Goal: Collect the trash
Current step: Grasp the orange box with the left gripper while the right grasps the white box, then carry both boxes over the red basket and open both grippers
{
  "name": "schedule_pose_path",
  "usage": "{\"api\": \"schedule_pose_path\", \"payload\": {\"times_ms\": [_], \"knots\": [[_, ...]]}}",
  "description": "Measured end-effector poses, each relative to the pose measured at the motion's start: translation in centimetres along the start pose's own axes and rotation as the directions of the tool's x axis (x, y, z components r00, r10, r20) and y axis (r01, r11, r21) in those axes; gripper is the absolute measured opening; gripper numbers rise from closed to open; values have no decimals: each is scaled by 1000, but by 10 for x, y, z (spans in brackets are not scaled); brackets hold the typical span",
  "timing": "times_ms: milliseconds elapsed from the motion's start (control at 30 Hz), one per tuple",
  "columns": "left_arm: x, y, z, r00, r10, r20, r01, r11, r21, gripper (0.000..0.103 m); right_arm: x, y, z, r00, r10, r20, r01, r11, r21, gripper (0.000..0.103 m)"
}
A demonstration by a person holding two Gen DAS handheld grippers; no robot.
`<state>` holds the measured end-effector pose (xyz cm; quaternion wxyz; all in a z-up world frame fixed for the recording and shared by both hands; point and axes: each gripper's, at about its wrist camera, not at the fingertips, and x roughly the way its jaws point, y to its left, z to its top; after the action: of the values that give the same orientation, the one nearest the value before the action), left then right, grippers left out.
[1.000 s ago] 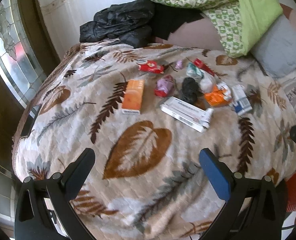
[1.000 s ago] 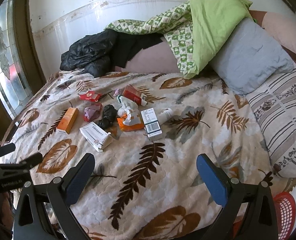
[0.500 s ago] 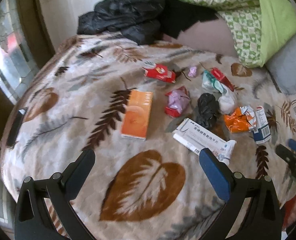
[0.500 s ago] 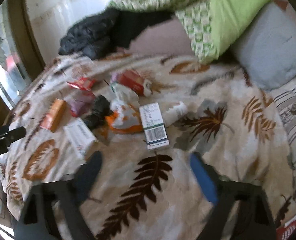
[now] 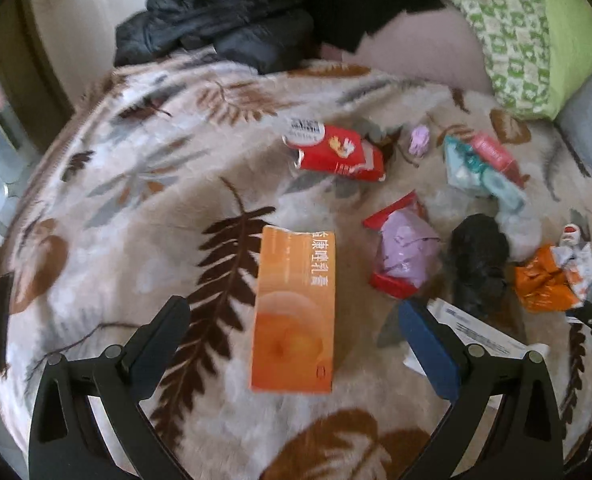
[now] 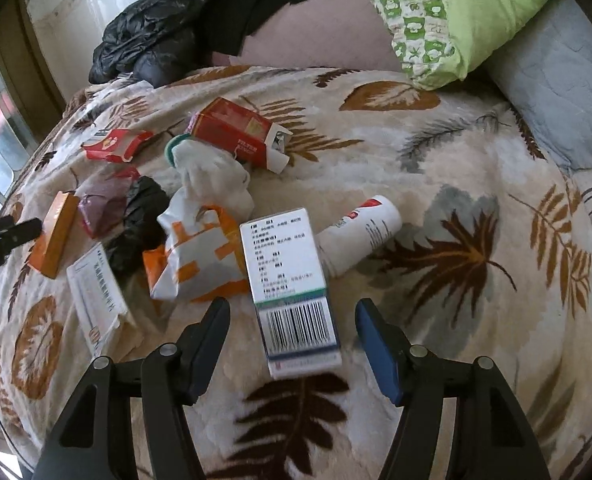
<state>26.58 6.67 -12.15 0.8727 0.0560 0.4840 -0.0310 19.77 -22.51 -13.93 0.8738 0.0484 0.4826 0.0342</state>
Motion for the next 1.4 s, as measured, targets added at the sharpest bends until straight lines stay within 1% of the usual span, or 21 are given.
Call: {"api": "schedule_pose_path", "payload": {"times_ms": [100,133,167,200,233,267,367,433,533,733,833,967,1033,1133,1267,1400], "knots": [[19,1,0,999,34,-35,-34,999,-8,103,4,2,3,1000,3,-2,-3,1000,2,69],[22,1,0,999,33,-43,-33,999,-13,99,5,3,3,1000,5,0,-5,1000,-1,69],[25,2,-2,998,22,-55,-23,999,-23,76,5,4,4,1000,7,3,-7,1000,-4,68],[29,3,-4,997,16,-79,-19,999,-30,57,5,4,5,1000,12,7,-12,1000,-8,66],[33,3,-6,994,15,-112,-19,999,-36,45,6,5,5,1000,17,9,-17,1000,-10,56],[32,5,-8,993,14,-116,-19,999,-51,45,6,5,5,1000,20,7,-20,1000,-9,42],[18,5,-12,997,26,-75,-30,998,-51,45,4,2,2,999,39,6,-39,999,8,42],[1,2,-15,998,42,-45,-43,998,-37,45,-1,0,0,999,48,11,-48,999,21,42],[-22,0,-18,999,36,-10,-36,999,-28,45,-15,-3,-7,998,66,23,-67,997,44,42],[-73,-18,-25,999,-5,54,5,1000,1,45,-51,-5,-23,996,74,58,-78,995,61,42],[-101,-35,-33,995,-29,94,25,999,42,45,-74,-8,-33,994,65,86,-71,995,69,42],[-134,-70,-45,988,-62,140,42,990,137,45,-104,-16,-53,992,55,114,-66,993,95,42],[-149,-92,-53,983,-85,161,52,980,194,45,-119,-22,-65,991,47,126,-61,992,114,42],[-167,-124,-64,975,-141,172,91,959,269,45,-139,-35,-83,990,15,138,-36,988,148,42],[-184,-162,-76,963,-200,178,130,931,341,45,-166,-55,-109,987,-22,157,-10,980,201,42],[-197,-206,-88,945,-284,163,197,890,411,45,-191,-75,-133,982,-73,176,28,970,243,42]]}}
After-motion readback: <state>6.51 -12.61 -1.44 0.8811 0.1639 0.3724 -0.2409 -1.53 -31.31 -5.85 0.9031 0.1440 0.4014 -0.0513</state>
